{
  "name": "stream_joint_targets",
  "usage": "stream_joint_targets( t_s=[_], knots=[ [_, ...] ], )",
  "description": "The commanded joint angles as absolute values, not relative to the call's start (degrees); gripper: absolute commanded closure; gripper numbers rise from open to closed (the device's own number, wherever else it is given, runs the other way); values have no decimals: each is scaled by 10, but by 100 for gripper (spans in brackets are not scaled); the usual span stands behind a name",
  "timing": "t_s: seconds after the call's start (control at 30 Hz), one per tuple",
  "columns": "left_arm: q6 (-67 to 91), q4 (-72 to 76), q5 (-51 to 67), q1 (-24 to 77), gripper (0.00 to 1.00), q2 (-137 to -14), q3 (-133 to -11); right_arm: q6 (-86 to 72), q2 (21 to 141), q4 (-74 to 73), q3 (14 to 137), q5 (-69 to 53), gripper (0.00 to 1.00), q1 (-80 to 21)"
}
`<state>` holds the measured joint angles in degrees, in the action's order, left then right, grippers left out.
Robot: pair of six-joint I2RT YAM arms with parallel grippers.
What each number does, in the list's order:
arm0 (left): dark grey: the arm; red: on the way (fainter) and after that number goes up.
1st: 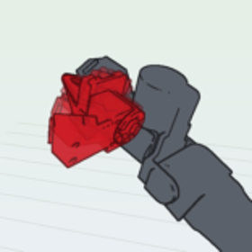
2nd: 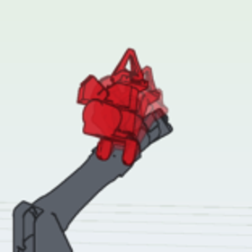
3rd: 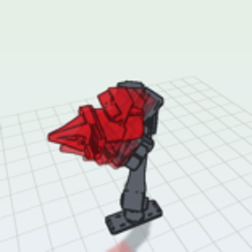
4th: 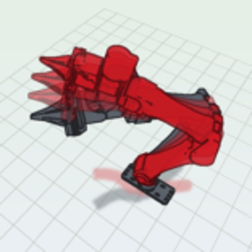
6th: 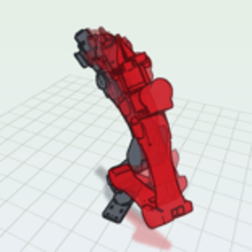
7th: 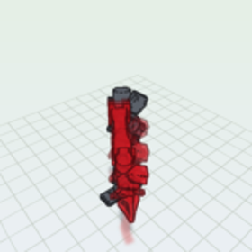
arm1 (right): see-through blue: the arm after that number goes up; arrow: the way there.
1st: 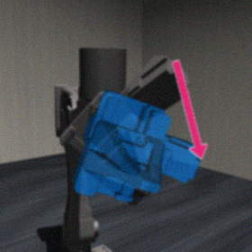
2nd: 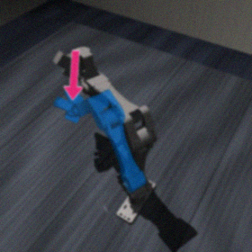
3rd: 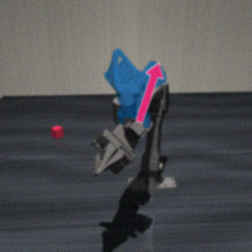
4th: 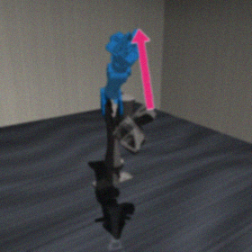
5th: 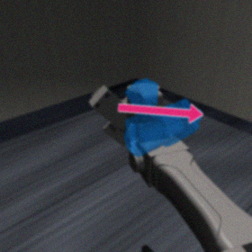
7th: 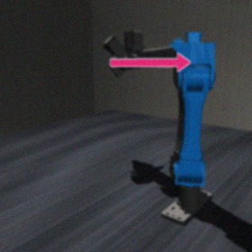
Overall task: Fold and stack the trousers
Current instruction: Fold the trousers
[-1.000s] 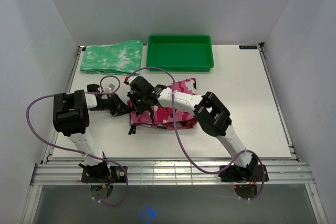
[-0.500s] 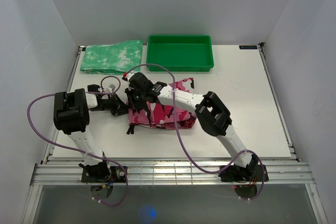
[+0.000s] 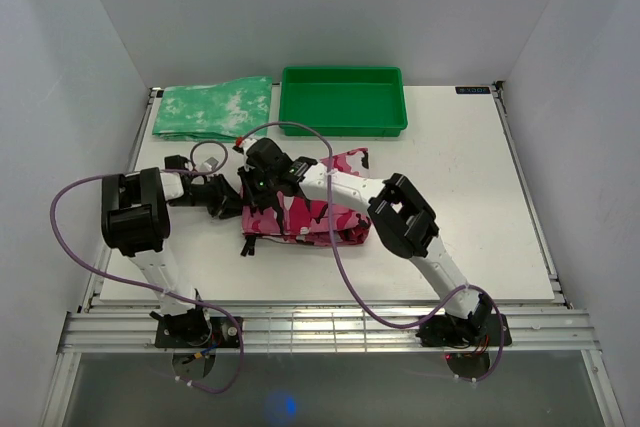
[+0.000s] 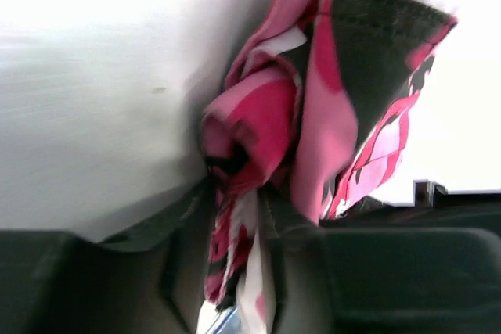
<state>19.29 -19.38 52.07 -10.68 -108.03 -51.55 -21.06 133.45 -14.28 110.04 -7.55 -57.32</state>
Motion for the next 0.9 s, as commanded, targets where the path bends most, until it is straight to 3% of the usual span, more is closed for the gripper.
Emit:
stream_joint_targets(
  t_s=[0.0, 0.1, 0.17, 0.27, 0.3, 0.43, 0.47, 0.63, 0.73, 0.87],
  knots=[
    [128, -268, 392, -150, 57, -1067, -548, -219, 1352, -96, 1085, -106, 92, -567],
    [103, -302, 391, -197, 54, -1043, -576, -230, 1361, -82, 1089, -127, 92, -564],
    [76, -315, 431, -218, 54, -1010, -589, -236, 1361, -72, 1100, -147, 82, -562],
    [22, -337, 503, -223, 57, -963, -599, -236, 1340, -66, 1134, -185, 53, -557],
    [14, -341, 560, -223, 58, -950, -599, -233, 1312, -61, 1140, -194, 38, -554],
    [-18, -367, 658, -192, 58, -912, -616, -201, 1197, -59, 1086, -261, 4, -504],
    [-19, -370, 662, -179, 58, -900, -620, -198, 1144, -61, 1064, -307, 10, -491],
    [-6, -370, 658, -87, 58, -886, -609, -155, 1005, -140, 879, -459, 10, -382],
    [18, -357, 652, -62, 60, -899, -584, -108, 934, -186, 769, -560, 3, -336],
    [25, -352, 633, -55, 62, -938, -560, -99, 867, -146, 579, -587, 2, -328]
  ],
)
